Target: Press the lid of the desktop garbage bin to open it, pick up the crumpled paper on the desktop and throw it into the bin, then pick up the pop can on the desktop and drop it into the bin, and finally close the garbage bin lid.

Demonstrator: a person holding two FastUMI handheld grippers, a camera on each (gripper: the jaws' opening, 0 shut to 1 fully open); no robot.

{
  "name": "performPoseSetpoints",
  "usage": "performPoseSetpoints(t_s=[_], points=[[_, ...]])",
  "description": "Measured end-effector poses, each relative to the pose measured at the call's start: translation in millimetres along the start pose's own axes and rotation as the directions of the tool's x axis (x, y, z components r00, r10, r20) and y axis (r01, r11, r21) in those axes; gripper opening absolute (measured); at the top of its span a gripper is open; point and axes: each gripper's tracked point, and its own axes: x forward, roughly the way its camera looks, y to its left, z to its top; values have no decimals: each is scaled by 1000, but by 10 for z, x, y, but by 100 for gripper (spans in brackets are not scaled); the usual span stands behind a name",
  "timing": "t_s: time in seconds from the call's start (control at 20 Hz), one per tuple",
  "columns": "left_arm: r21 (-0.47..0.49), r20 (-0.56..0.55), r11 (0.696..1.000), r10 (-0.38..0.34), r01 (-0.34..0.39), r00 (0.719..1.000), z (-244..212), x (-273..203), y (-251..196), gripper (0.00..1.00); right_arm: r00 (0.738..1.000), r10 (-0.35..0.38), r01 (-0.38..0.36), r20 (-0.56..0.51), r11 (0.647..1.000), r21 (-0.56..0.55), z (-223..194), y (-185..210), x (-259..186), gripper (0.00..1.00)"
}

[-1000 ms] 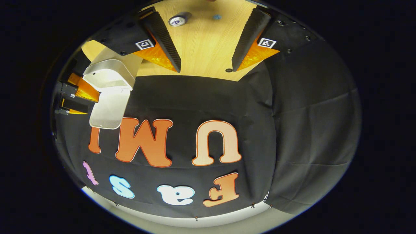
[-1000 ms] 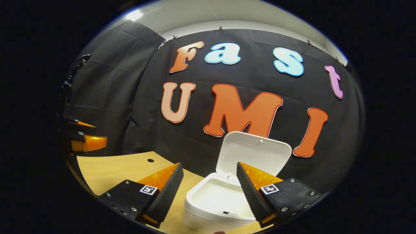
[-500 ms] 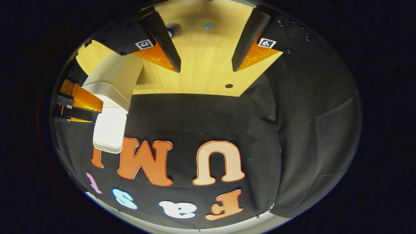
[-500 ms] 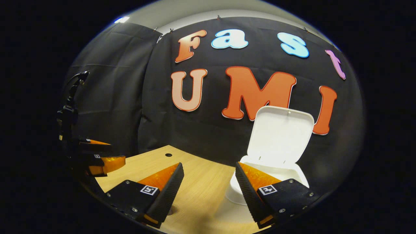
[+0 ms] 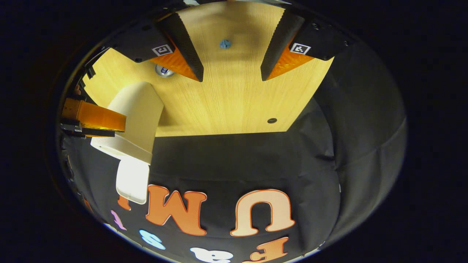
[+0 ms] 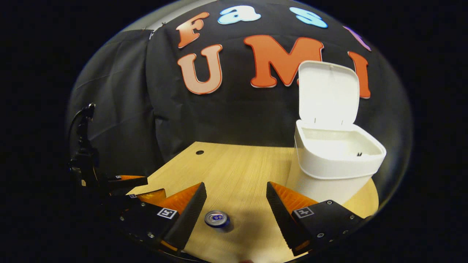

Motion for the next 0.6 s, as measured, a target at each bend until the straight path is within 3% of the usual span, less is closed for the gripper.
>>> performPoseSetpoints(t_s=[0.15, 0.2, 0.25, 0.3, 0.4, 0.45, 0.6], points=[[13, -59, 998, -57, 58, 997, -264, 115, -17, 96, 998, -34, 34, -47, 999, 9, -279, 41, 14, 99], [13, -75, 997, -72, 73, 995, -332, 152, -36, 100, 997, -43, 44, -60, 999, 1, -368, 62, 19, 99], [11, -93, 996, -88, 90, 992, -426, 159, -42, 96, 996, -49, 48, -71, 999, -4, -442, 82, 28, 99], [8, -105, 995, -102, 104, 989, -472, 190, -46, 100, 995, -49, 49, -84, 999, -6, -519, 110, 30, 99], [-5, -131, 990, -137, 138, 982, -636, 225, -67, 96, 992, -50, 49, -113, 999, -15, -688, 184, 68, 99], [-8, -152, 990, -143, 144, 978, -744, 252, -51, 100, 990, -52, 49, -131, 999, -22, -760, 199, 79, 99], [-34, -197, 986, -164, 160, 967, -940, 340, -67, 99, 985, -46, 39, -168, 998, -42, -950, 244, 167, 99]])
